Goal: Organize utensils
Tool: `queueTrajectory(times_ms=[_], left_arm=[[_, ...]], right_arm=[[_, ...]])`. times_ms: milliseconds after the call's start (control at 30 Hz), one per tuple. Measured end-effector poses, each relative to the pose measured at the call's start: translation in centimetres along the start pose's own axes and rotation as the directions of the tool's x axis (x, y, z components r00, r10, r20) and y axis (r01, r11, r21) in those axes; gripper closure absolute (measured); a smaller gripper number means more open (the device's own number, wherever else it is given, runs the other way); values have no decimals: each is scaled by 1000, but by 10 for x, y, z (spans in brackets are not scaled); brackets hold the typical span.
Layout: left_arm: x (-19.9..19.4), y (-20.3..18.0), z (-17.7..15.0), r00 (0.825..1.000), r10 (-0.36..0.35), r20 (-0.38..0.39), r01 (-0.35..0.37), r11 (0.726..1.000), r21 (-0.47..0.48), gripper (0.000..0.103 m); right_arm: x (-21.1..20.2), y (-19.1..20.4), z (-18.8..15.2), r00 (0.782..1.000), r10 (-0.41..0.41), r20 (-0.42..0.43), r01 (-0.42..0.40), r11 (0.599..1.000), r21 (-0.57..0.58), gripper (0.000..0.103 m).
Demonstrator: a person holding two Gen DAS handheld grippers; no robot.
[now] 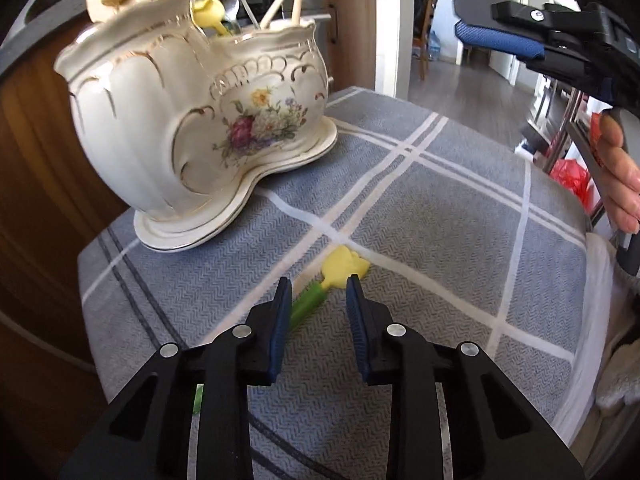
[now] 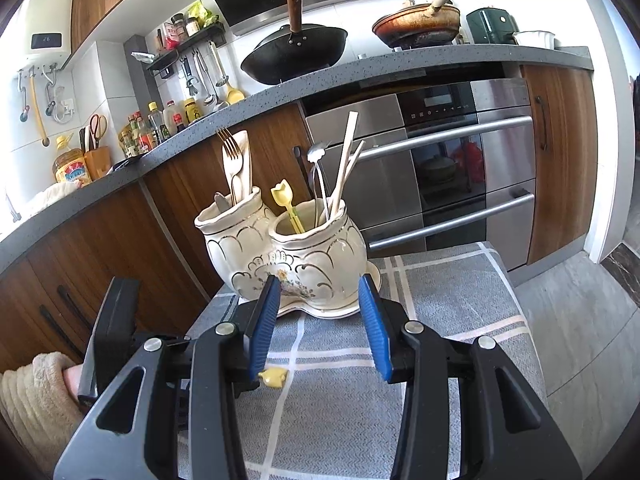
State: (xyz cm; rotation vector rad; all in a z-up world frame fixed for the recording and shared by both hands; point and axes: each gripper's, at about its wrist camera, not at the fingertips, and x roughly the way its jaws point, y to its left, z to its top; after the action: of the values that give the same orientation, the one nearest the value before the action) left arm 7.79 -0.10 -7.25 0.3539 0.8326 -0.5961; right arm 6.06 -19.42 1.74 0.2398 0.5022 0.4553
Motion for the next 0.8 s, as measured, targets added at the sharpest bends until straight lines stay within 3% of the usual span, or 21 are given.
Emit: queueTrajectory(times_ms=[100,233,300,500,667,800], left_arm=[[6,0,5,998,-39,-44,40,999,28,88],[4,-3,6,997,-42,-65,46,997,69,93],[-2,-5,10,998,-51,-38,53,997,55,93],[-41,-14,24,989,-57,137,57,998,9,93],[-77,-9,48,957,-16,290,30,999,-44,93],[-90,-7,69,929,65,364,-48,997,-56,93]], right_arm=[[0,-1,-1,1000,1,-4,-1,1000,5,62],[1,-2,-1,1000,8,-6,-8,1000,12,62],[1,-3,-1,1000,11,-7,-10,1000,16,62],[5,-6,-3,1000,9,-12,-8,999,32,62],[10,-5,-6,1000,3,-27,-3,1000,25,62],[12,-5,-7,999,1,-34,0,1000,24,62]])
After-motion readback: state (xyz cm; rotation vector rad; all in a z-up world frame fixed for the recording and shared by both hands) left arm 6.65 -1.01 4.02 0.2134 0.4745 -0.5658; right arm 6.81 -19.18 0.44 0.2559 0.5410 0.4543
